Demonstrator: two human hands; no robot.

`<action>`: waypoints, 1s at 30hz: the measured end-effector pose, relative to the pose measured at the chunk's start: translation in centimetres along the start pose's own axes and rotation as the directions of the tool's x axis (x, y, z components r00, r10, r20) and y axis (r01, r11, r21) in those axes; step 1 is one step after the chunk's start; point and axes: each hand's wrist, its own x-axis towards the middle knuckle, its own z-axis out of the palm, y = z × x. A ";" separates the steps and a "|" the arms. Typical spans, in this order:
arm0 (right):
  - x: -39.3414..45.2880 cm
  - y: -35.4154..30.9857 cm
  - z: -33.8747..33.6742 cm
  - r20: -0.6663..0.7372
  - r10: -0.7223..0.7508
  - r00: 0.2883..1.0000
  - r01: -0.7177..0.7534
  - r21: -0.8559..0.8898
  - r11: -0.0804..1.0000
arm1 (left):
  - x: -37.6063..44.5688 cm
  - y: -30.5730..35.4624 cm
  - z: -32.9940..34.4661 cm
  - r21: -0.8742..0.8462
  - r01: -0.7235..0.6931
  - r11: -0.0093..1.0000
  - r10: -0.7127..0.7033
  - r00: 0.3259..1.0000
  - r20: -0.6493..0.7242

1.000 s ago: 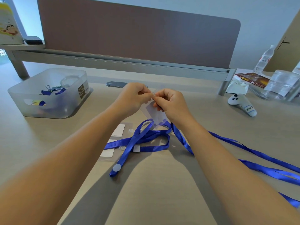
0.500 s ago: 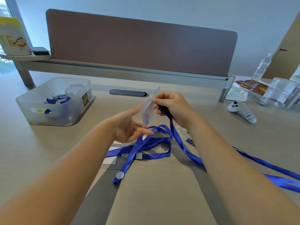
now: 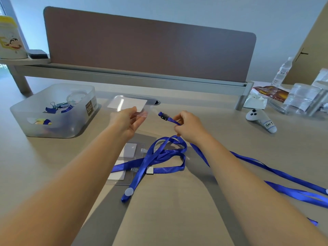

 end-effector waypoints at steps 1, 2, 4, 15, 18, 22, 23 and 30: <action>0.1 0.2 0.0 -0.055 -0.001 0.998 -0.006 -0.123 0.992 | 0.2 0.1 -0.1 0.024 -0.031 0.999 0.031 0.999 -0.017; 0.1 0.3 -0.2 -0.100 -0.009 0.995 -0.019 -0.269 0.963 | 0.2 0.3 -0.3 0.056 -0.061 0.997 0.064 0.997 -0.040; 0.2 0.2 -0.7 -0.156 -0.023 0.987 -0.066 -0.541 0.838 | 0.2 0.5 -0.4 0.119 -0.101 0.988 0.109 0.992 -0.065; 0.6 0.2 -2.4 0.063 0.513 0.856 -0.515 0.200 0.834 | 0.1 1.5 -0.2 0.187 -0.138 0.973 0.152 0.986 -0.062; 0.5 -0.3 -2.5 0.298 0.465 0.833 -0.551 0.514 0.657 | 0.3 1.7 -0.4 0.181 -0.141 0.973 0.153 0.987 -0.053; 1.3 -0.5 -1.8 0.208 0.284 0.936 -0.295 0.903 0.311 | 0.8 1.9 -0.4 0.146 -0.137 0.980 0.144 0.989 -0.035; 1.6 -0.6 -1.7 0.177 0.268 0.947 -0.245 0.938 0.247 | 1.0 2.0 -0.5 0.142 -0.140 0.980 0.146 0.989 -0.033; 5.9 -0.1 -3.3 -0.011 0.422 0.907 0.016 1.000 -0.007 | 4.0 2.8 -0.4 0.190 -0.120 0.974 0.148 0.979 -0.141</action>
